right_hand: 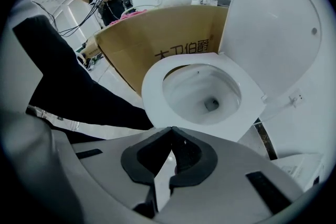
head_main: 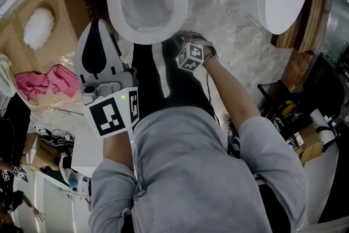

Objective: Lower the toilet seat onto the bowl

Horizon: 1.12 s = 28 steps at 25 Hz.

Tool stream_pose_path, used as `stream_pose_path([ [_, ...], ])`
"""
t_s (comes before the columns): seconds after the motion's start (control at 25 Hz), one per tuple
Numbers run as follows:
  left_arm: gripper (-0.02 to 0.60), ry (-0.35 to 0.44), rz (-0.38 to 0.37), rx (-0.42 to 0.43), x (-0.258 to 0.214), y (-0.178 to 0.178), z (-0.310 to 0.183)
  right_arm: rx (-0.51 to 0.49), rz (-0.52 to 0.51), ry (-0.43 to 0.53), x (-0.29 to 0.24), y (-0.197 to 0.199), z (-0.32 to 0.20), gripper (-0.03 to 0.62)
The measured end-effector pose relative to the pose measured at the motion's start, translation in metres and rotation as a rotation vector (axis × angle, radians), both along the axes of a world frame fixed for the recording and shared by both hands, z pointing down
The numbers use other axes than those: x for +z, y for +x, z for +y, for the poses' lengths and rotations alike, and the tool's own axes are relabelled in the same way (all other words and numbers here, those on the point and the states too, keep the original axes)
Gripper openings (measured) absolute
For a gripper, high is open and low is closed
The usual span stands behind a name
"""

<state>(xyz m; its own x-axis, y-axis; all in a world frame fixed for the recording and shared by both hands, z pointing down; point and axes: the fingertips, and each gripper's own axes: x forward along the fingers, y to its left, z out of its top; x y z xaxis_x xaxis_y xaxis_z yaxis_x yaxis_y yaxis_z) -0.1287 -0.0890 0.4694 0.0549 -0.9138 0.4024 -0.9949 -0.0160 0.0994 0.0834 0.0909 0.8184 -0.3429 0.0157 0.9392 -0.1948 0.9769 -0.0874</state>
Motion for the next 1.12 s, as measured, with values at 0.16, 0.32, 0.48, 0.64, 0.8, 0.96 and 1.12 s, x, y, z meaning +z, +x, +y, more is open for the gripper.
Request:
stream_pose_path([
  [0.16,0.0,0.017,0.0,-0.004,-0.015,0.002,-0.001,0.076,-0.023,0.008,-0.018,-0.001,-0.013,0.0],
  [0.32,0.0,0.046,0.0,-0.008,-0.036,0.002,-0.002,0.174,-0.079,0.015,-0.046,-0.013,-0.027,0.0],
  [0.48,0.0,0.073,0.002,-0.003,-0.06,0.004,-0.001,0.222,-0.123,0.033,-0.077,-0.023,-0.036,0.0],
  [0.64,0.0,0.103,0.006,0.002,-0.08,0.007,-0.001,0.242,-0.159,0.063,-0.104,-0.033,-0.049,0.0],
  [0.8,0.0,0.12,0.01,0.006,-0.1,0.009,0.004,0.281,-0.21,0.104,-0.14,-0.039,-0.066,0.0],
  [0.96,0.0,0.135,0.006,0.03,-0.117,0.012,0.008,0.327,-0.284,0.159,-0.188,-0.05,-0.09,0.0],
  [1.12,0.0,0.159,0.002,0.049,-0.137,0.015,0.01,0.381,-0.379,0.233,-0.243,-0.061,-0.115,0.0],
])
